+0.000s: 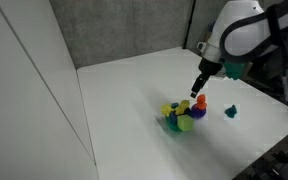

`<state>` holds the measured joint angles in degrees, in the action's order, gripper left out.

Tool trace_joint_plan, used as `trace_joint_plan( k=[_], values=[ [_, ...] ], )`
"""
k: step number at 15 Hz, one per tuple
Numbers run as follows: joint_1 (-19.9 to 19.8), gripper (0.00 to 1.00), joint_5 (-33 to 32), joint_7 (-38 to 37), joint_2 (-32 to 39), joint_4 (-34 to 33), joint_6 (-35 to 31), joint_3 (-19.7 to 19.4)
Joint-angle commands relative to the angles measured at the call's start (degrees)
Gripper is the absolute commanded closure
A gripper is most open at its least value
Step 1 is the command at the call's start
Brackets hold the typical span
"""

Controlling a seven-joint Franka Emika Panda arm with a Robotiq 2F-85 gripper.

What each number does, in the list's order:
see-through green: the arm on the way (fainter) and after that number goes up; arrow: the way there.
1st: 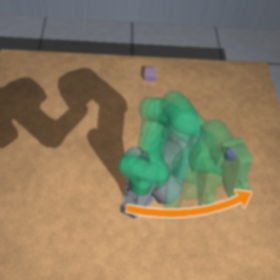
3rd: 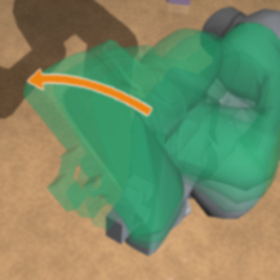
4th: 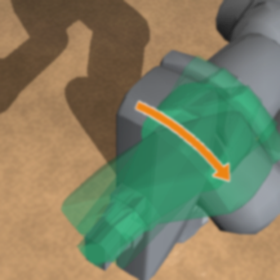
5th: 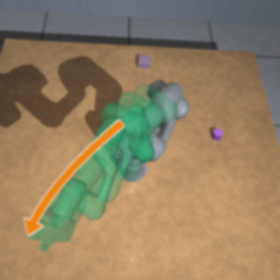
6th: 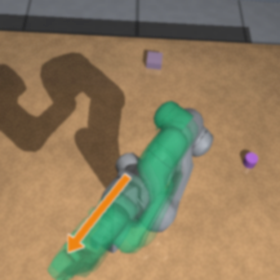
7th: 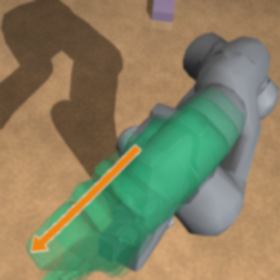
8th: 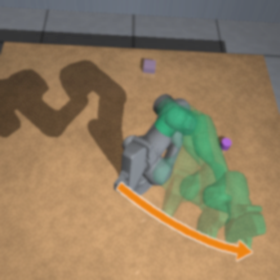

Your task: Remove the yellow bear from the green bowl and put it on the table

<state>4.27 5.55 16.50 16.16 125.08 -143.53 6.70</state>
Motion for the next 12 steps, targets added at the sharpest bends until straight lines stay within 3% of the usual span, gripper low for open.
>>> trace_joint_plan(
  k=[1,11,12],
  values=[
    [-0.7,0.00,0.3,1.8,4.7,-3.9,-0.9,1.9],
    [0.6,0.00,-5.3,0.3,13.5,-9.8,-1.8,2.2],
    [0.7,0.09,-5.8,0.3,14.1,-10.2,-1.8,2.2]
  ],
)
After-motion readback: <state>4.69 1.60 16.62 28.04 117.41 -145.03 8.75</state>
